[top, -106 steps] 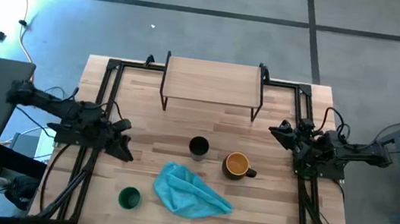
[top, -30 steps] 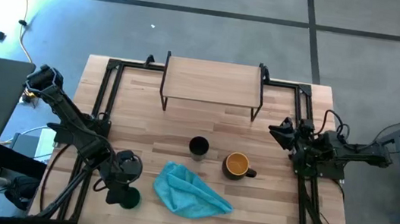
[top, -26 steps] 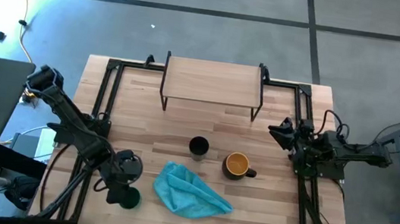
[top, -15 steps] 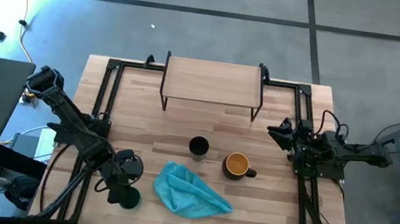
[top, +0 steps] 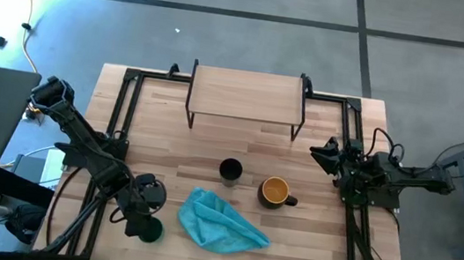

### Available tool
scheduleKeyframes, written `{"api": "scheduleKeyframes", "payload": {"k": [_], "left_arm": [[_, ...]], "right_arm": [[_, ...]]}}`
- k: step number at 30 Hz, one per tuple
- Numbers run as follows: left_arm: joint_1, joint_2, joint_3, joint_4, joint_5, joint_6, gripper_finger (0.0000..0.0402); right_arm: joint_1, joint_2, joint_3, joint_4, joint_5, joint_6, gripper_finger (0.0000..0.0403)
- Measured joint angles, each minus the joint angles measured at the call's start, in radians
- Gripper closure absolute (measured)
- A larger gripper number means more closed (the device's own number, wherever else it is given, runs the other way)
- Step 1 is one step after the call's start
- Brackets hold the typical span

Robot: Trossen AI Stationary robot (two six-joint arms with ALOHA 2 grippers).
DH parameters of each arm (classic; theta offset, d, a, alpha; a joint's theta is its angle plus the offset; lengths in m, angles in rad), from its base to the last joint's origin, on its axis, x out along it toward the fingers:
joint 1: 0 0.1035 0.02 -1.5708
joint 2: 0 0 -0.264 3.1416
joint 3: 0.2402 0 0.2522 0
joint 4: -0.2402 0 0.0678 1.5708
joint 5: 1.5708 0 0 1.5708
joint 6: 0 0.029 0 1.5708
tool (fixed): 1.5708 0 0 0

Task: Stack small to large cups/mugs on shelf
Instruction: Put the green cup on the shelf

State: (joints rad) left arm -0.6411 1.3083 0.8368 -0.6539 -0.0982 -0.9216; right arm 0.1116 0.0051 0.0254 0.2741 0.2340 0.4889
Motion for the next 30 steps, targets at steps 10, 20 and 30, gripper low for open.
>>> {"api": "scheduleKeyframes", "payload": {"k": [10,20,30], "left_arm": [[-0.001,0.0,0.0,0.001,0.0,0.0,0.0231],[-0.001,0.0,0.0,0.004,0.0,0.0,0.0231],[-0.001,0.0,0.0,0.005,0.012,0.0,0.0231]], "right_arm": [[0.0,0.0,0.0,0.0,0.0,0.001,0.0299],[0.0,0.0,0.0,0.0,0.0,0.008,0.0299],[0.0,0.0,0.0,0.0,0.0,0.008,0.0299]]}}
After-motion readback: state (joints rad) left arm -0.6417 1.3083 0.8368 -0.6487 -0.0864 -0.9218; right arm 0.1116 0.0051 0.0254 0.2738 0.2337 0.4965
